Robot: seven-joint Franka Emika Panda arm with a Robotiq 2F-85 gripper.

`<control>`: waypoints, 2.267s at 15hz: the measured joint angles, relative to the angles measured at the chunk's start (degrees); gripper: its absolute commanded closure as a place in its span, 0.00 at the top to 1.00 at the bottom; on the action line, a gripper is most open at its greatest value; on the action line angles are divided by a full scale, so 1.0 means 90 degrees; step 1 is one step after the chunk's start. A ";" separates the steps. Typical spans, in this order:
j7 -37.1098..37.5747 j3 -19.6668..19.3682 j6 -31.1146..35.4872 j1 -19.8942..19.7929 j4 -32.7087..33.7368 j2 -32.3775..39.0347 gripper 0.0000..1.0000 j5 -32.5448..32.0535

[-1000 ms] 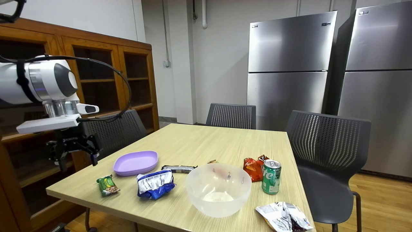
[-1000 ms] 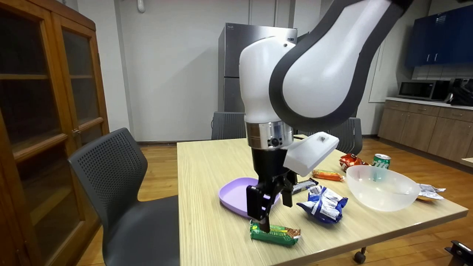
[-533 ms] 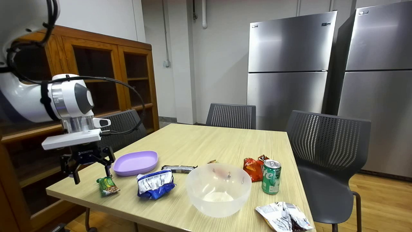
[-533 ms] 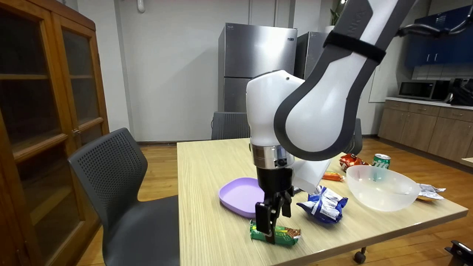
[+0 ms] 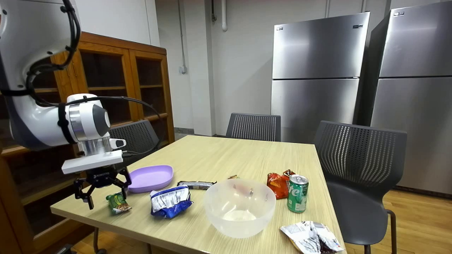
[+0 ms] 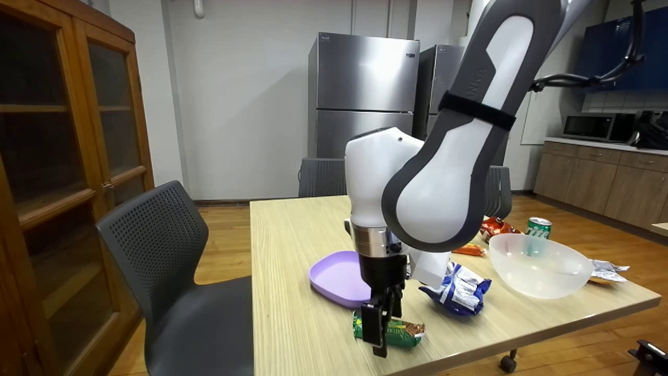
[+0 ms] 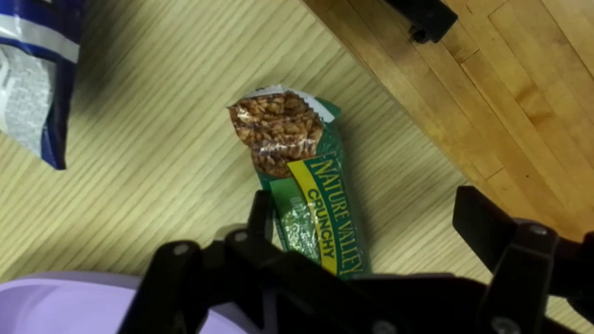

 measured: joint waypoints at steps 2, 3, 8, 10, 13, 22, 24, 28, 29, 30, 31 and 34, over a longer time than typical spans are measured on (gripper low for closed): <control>-0.0122 -0.0008 0.0073 0.0000 0.0045 0.0090 0.65 0.0000; -0.0159 -0.0015 0.0124 0.0000 0.0046 0.0101 0.56 0.0000; -0.0296 -0.0094 0.0289 0.0000 0.0052 0.0096 0.19 0.0000; -0.0309 -0.0105 0.0315 0.0001 0.0052 0.0093 0.06 0.0000; -0.0310 -0.0105 0.0325 0.0006 0.0049 0.0093 0.00 0.0000; -0.0332 -0.0120 0.0325 0.0181 -0.0137 -0.0045 0.01 -0.0031; -0.0331 -0.0138 0.0325 0.0253 -0.0227 -0.0158 0.01 -0.0056; -0.0307 -0.0265 0.0324 0.0382 -0.0475 -0.0558 0.43 -0.0259; -0.0303 -0.0303 0.0324 0.0404 -0.0530 -0.0650 0.51 -0.0321; -0.0299 -0.0326 0.0324 0.0412 -0.0589 -0.0742 0.58 -0.0383; -0.0288 -0.0339 0.0324 0.0416 -0.0648 -0.0834 0.66 -0.0446; -0.0184 -0.0406 0.0323 0.0423 -0.0799 -0.1083 0.88 -0.0676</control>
